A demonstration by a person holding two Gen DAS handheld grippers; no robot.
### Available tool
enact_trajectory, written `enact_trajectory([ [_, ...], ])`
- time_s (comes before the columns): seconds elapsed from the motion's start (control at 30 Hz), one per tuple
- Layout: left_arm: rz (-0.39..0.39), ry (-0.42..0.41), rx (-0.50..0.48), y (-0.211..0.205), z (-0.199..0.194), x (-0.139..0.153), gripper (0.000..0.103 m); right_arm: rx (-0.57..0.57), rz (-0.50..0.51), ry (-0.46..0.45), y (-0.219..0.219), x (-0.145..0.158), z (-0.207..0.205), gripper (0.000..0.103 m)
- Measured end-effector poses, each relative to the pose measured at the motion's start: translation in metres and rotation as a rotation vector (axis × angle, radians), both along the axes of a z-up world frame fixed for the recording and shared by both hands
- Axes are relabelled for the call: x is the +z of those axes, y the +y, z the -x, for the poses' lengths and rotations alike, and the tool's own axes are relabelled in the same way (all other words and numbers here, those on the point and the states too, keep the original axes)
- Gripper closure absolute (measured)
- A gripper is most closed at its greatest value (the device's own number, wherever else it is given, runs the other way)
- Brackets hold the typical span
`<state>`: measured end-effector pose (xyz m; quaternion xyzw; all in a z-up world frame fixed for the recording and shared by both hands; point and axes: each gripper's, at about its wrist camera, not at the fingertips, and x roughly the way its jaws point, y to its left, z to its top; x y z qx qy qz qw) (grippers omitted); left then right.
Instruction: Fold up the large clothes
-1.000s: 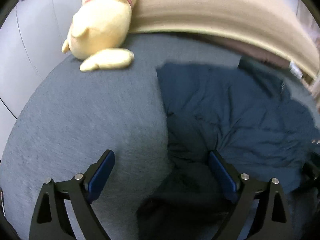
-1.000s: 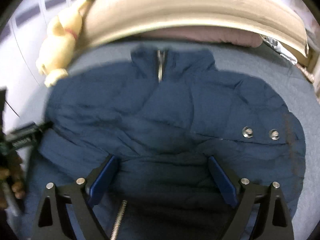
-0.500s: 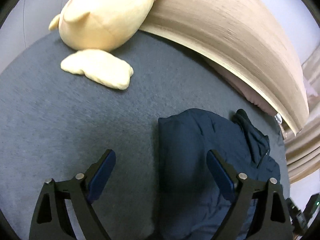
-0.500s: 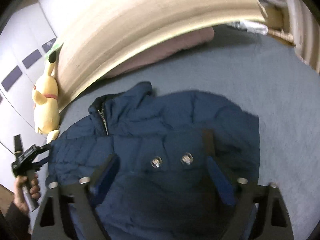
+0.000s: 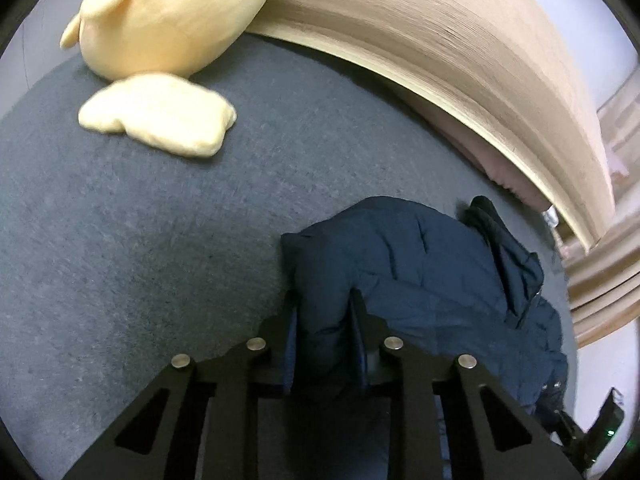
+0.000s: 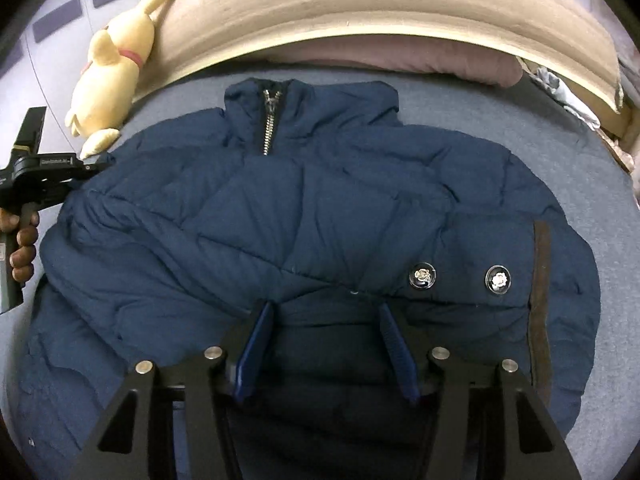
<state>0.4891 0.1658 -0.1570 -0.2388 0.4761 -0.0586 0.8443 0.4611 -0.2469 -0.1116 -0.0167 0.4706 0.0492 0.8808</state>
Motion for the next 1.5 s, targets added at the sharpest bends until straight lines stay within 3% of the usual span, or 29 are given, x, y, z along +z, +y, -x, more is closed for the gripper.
enact_trajectory([
  [0.17,0.023,-0.009,-0.016,0.005,0.004,-0.003,0.077,-0.006,-0.005,-0.01,0.002,-0.005,-0.001,0.043],
  [0.2,-0.01,-0.011,-0.005,0.004,0.008,0.004,0.074,-0.005,-0.006,-0.009,0.003,-0.004,-0.001,0.043],
  [0.27,-0.156,-0.045,0.048,-0.004,0.026,0.029,0.069,-0.006,-0.046,0.001,-0.002,-0.001,-0.002,0.039],
  [0.3,-0.242,-0.067,0.065,-0.014,0.035,0.042,0.063,-0.01,-0.098,-0.003,-0.007,0.005,0.001,0.03],
  [0.33,-0.326,-0.109,0.077,-0.026,0.047,0.056,0.058,-0.022,-0.168,-0.032,-0.016,0.014,0.007,0.027],
  [0.37,-0.395,-0.171,0.078,-0.042,0.06,0.072,0.043,-0.042,-0.247,-0.076,-0.029,0.026,0.015,0.026],
  [0.4,-0.424,-0.228,0.046,-0.059,0.072,0.084,0.035,-0.073,-0.315,-0.116,-0.045,0.036,0.022,0.023],
  [0.5,-0.423,-0.325,-0.092,-0.115,0.095,0.101,0.035,-0.21,-0.427,-0.212,-0.101,0.058,0.041,0.017],
  [0.6,-0.406,-0.332,-0.232,-0.181,0.101,0.092,0.035,-0.416,-0.48,-0.235,-0.174,0.055,0.047,0.017],
  [0.7,-0.452,-0.307,-0.319,-0.232,0.101,0.066,0.035,-0.543,-0.655,-0.124,-0.231,0.02,0.037,0.017],
  [0.83,-0.528,-0.182,-0.371,-0.259,0.084,0.019,0.034,-0.502,-0.684,-0.069,-0.245,-0.003,0.014,0.018],
  [0.87,-0.534,-0.195,-0.369,-0.259,0.085,0.013,0.033,-0.482,-0.673,-0.07,-0.243,-0.005,0.009,0.02],
  [0.9,-0.534,-0.192,-0.367,-0.26,0.084,0.01,0.033,-0.472,-0.662,-0.066,-0.241,-0.006,0.003,0.032],
  [0.93,-0.541,-0.189,-0.369,-0.262,0.084,0.006,0.033,-0.464,-0.658,-0.061,-0.243,-0.008,-0.003,0.047],
  [0.97,-0.552,-0.189,-0.374,-0.264,0.085,0.005,0.033,-0.459,-0.659,-0.038,-0.243,-0.011,-0.01,0.07],
  [1.0,-0.553,-0.183,-0.377,-0.265,0.08,0.001,0.033,-0.46,-0.647,-0.029,-0.243,-0.01,-0.015,0.081],
  [1.1,-0.543,-0.174,-0.383,-0.261,0.078,-0.001,0.033,-0.405,-0.557,-0.116,-0.229,0.018,-0.017,0.089],
  [1.2,-0.539,-0.181,-0.383,-0.26,0.078,-0.002,0.033,-0.431,-0.482,-0.054,-0.224,-0.003,-0.025,0.09],
  [1.27,-0.55,-0.181,-0.383,-0.262,0.077,-0.002,0.033,-0.434,-0.488,-0.058,-0.222,-0.006,-0.023,0.089],
  [1.37,-0.546,-0.188,-0.379,-0.254,0.086,-0.002,0.032,-0.451,-0.514,-0.069,-0.225,0.003,-0.016,0.08],
  [1.43,-0.535,-0.194,-0.372,-0.253,0.088,0.0,0.032,-0.453,-0.485,-0.096,-0.229,0.019,0.002,0.056],
  [1.47,-0.523,-0.195,-0.368,-0.251,0.091,0.003,0.032,-0.452,-0.465,-0.107,-0.23,0.027,0.011,0.032],
  [1.5,-0.512,-0.192,-0.365,-0.249,0.094,0.006,0.033,-0.441,-0.434,-0.133,-0.225,0.04,0.025,0.027],
])
